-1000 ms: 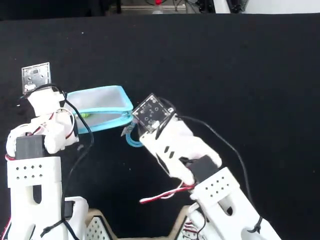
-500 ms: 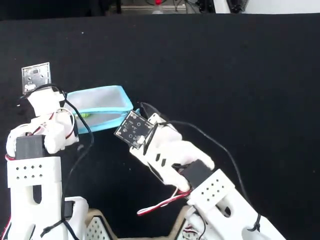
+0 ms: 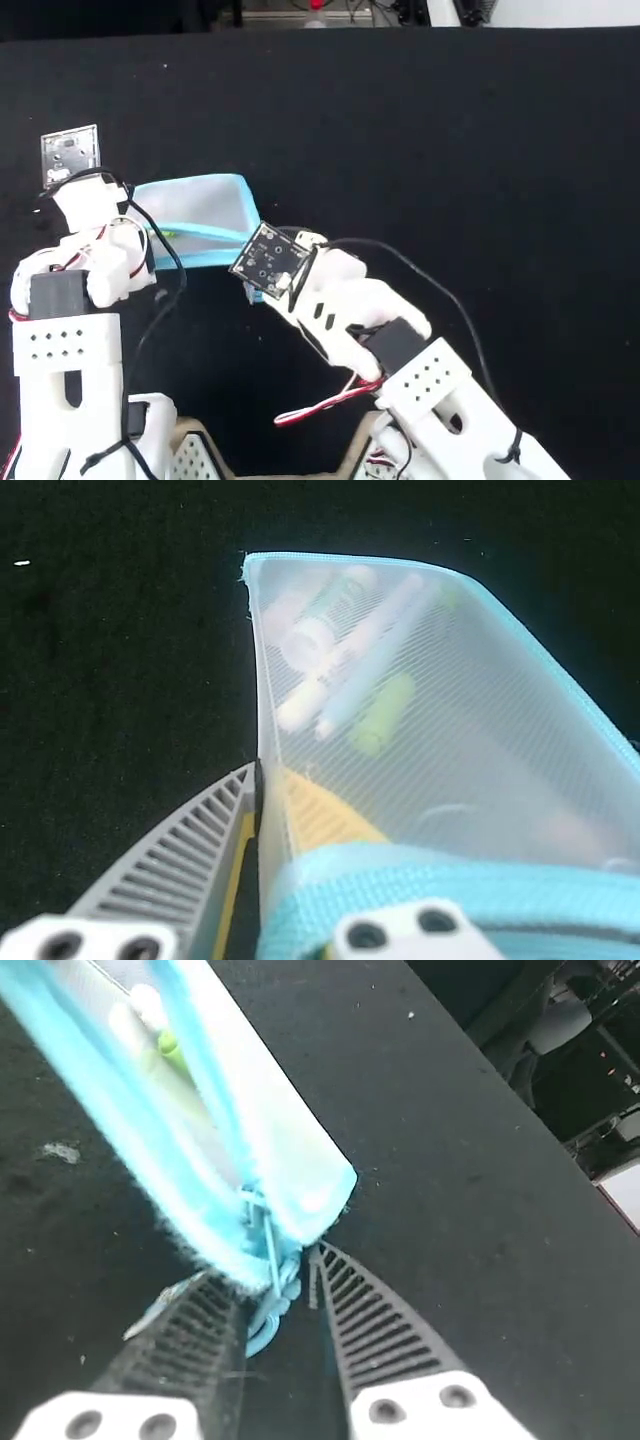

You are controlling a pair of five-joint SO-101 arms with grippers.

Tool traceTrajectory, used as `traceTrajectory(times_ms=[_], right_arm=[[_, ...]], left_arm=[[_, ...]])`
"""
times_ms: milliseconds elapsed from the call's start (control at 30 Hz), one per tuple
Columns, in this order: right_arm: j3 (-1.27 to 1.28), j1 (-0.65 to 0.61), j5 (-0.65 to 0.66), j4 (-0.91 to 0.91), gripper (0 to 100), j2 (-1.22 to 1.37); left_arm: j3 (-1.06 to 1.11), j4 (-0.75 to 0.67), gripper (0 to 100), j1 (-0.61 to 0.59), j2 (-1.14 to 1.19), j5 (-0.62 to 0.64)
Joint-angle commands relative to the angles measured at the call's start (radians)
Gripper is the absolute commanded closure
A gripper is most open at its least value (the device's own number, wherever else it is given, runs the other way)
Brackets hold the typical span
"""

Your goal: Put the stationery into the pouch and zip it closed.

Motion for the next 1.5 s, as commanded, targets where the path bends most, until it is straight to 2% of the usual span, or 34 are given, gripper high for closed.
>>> traceTrajectory(times_ms=[0,233,367,833,1300,1467], right_arm=[[-0.027,0.005,0.018,0.049,98.7,-0.030],[-0.077,0.005,0.021,0.164,98.7,-0.189],[-0.085,0.005,0.098,0.195,98.8,-0.251],[-0.202,0.002,0.103,0.195,98.8,-0.249],[-0.111,0.000,0.101,0.235,98.2,-0.249],[-0.001,0.000,0.101,0.196,90.5,-0.255]], left_arm=[[0.022,-0.002,97,-0.002,0.028,-0.005],[0.022,-0.002,97,-0.002,0.026,-0.005],[0.022,0.000,97,-0.002,0.026,-0.005],[0.022,0.000,97,-0.002,0.026,-0.005],[0.022,0.002,97,-0.002,0.026,-0.005],[0.022,0.002,97,-0.002,0.026,-0.005]])
